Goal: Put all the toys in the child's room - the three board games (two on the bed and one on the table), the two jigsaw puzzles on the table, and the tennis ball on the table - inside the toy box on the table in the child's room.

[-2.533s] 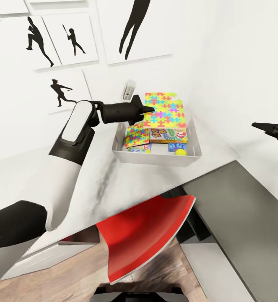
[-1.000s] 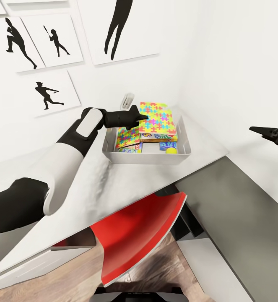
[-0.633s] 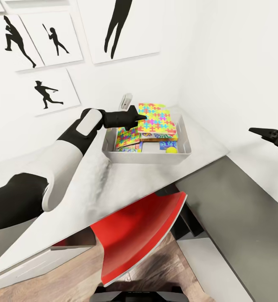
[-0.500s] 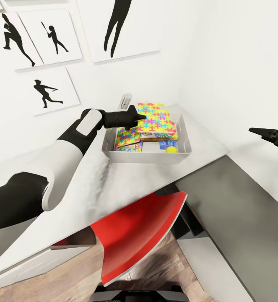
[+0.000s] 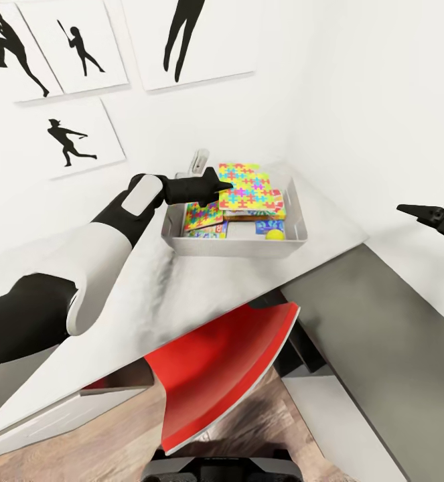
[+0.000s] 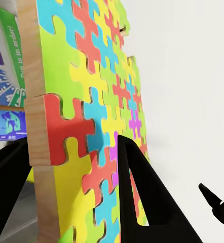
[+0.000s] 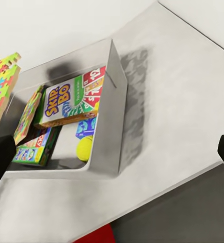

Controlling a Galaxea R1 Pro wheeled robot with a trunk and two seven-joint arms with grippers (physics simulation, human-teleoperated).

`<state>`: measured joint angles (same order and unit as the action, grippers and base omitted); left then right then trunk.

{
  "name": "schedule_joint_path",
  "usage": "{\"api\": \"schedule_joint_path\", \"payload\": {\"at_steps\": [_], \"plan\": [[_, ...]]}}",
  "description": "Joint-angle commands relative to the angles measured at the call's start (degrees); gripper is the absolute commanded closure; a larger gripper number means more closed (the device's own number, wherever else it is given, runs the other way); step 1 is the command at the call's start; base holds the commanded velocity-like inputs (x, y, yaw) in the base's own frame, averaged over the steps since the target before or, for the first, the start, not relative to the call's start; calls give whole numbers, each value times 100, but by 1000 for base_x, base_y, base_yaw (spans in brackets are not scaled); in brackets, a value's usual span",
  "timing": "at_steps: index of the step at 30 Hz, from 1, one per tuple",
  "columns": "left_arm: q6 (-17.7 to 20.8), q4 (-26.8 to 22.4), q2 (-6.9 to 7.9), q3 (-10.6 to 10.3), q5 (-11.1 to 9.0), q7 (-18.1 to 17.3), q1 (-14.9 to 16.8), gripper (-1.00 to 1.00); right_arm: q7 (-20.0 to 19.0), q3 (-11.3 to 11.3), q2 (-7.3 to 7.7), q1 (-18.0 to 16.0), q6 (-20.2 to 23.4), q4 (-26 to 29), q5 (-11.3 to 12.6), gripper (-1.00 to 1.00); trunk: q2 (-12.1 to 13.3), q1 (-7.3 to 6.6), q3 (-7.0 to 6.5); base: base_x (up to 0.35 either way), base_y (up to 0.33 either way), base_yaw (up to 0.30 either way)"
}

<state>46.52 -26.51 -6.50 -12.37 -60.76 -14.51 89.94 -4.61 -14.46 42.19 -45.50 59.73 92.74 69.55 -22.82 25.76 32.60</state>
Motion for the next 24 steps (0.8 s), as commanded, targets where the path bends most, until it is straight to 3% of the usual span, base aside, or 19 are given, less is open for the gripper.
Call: {"api": "schedule_joint_path", "payload": {"at_steps": [1, 24], "plan": [[0, 7, 1, -11, 23, -45, 8, 100, -48, -4, 1, -6, 27, -1, -47, -100, -10, 3, 18, 0, 0, 0], [-29, 14, 6, -11, 33, -250, 86, 100, -48, -4, 0, 5, 27, -1, -47, -100, -10, 3, 232, 0, 0, 0]]}}
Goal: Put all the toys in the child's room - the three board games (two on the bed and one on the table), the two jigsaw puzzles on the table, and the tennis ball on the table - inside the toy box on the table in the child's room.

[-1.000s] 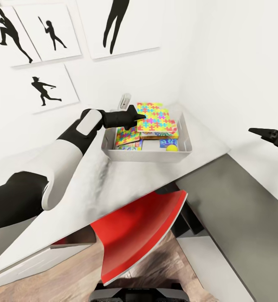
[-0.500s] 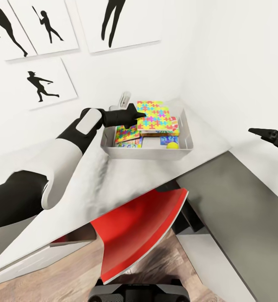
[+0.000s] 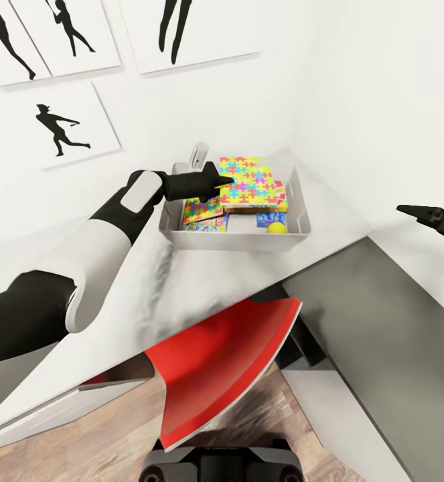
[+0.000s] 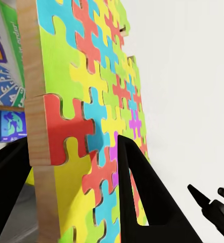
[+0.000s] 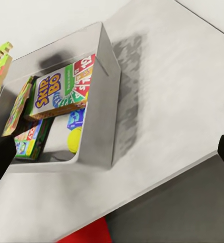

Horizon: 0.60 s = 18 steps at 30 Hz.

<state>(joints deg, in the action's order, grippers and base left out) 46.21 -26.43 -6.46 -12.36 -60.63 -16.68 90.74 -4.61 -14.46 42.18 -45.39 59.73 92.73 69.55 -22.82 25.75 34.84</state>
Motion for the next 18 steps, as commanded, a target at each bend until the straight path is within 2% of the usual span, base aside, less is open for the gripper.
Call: {"api": "schedule_joint_path", "payload": {"at_steps": [1, 18], "plan": [[2, 6, 2, -12, 19, -36, 13, 100, -48, -4, 1, -6, 27, -1, -47, -100, -10, 3, 17, 0, 0, 0], [32, 4, 4, -12, 28, -46, 162, 100, -48, -4, 1, -5, 27, -1, -47, -100, -10, 3, 176, 0, 0, 0]]}}
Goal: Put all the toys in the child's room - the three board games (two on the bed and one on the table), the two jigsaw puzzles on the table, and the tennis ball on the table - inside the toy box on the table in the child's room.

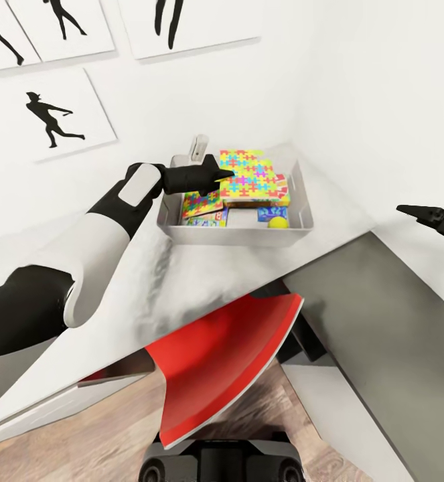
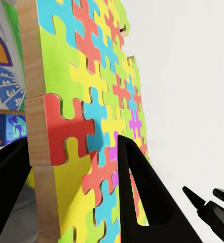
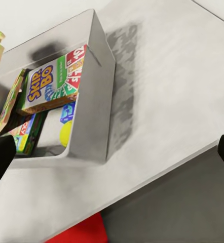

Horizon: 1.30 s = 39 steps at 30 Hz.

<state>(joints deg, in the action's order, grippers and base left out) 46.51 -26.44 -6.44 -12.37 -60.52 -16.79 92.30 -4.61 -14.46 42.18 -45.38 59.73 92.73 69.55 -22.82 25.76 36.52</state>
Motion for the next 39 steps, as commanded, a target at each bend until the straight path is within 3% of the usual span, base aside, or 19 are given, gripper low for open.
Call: {"api": "schedule_joint_path", "payload": {"at_steps": [1, 16, 39], "plan": [[5, 6, 2, -11, 17, -36, 17, 100, -48, -4, 1, -6, 27, -1, -47, -100, -10, 3, 17, 0, 0, 0], [23, -1, -6, -18, 9, -42, 149, 100, -48, -4, 1, -6, 27, -1, -47, -100, -10, 3, 142, 0, 0, 0], [25, -2, -7, -30, -3, -44, 139, 100, -48, -4, 1, -6, 27, -1, -47, -100, -10, 3, 166, 0, 0, -56]]}}
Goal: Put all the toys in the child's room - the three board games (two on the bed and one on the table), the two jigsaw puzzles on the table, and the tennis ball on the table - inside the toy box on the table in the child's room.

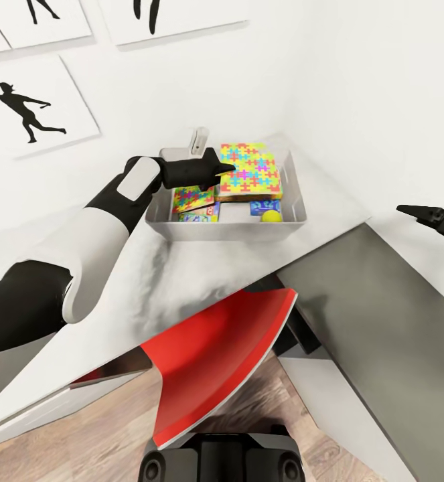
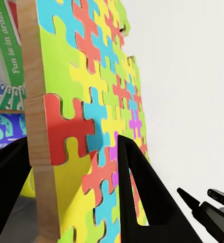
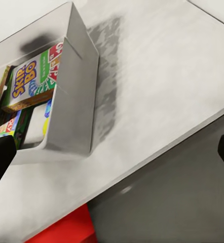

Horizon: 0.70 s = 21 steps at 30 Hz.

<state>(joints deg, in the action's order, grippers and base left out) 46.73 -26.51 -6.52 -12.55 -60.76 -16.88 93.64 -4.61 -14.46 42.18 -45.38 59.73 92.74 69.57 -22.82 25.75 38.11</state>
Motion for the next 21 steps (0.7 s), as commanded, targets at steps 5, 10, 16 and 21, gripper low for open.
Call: {"api": "schedule_joint_path", "payload": {"at_steps": [5, 10, 16, 21], "plan": [[2, 6, 4, -14, 21, -35, 1, 100, -48, -4, 1, -6, 27, -1, -48, -100, -9, 3, 8, 0, 0, -24], [2, 6, 3, -15, 20, -35, -1, 100, -48, -4, 1, -6, 27, -1, -48, -100, -9, 3, 8, 0, 0, -10], [2, 6, 2, -16, 20, -36, -2, 100, -48, -4, 1, -6, 27, -1, -48, -100, -9, 3, 8, 0, 0, -4], [2, 6, 5, -18, 31, -35, 0, 100, -48, -4, 1, -6, 27, -1, -48, -100, -9, 3, 8, 0, 0, -2]]}}
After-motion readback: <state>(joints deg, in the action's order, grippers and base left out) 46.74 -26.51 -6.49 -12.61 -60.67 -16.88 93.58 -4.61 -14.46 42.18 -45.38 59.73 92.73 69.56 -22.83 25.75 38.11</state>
